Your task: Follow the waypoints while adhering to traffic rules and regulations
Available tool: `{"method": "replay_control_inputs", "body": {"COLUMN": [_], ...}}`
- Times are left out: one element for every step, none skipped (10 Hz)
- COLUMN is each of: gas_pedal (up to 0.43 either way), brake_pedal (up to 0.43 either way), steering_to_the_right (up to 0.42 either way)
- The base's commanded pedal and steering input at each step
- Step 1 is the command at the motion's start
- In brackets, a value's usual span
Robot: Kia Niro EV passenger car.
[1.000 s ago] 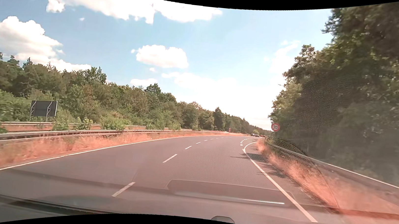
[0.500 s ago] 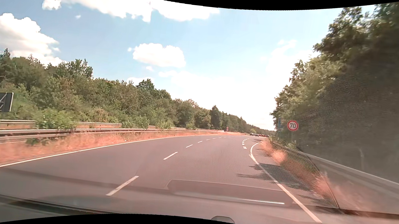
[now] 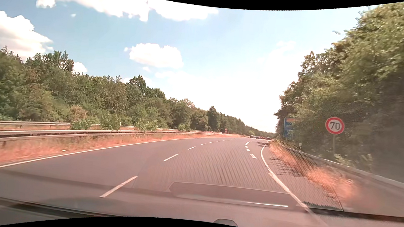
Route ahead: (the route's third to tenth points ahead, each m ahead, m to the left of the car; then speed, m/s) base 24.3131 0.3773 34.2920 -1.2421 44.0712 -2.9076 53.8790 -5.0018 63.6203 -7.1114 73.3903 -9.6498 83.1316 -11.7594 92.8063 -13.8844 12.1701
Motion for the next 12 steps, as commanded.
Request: {"method": "replay_control_inputs", "body": {"gas_pedal": [0.331, 0.331, 0.319, 0.319, 0.319, 0.311, 0.299, 0.287, 0.268, 0.24, 0.22, 0.197], "brake_pedal": [0.0, 0.0, 0.0, 0.0, 0.0, 0.0, 0.0, 0.0, 0.0, 0.0, 0.0, 0.0], "steering_to_the_right": [0.017, 0.017, 0.018, 0.018, 0.019, 0.021, 0.022, 0.022, 0.022, 0.023, 0.023, 0.023]}}
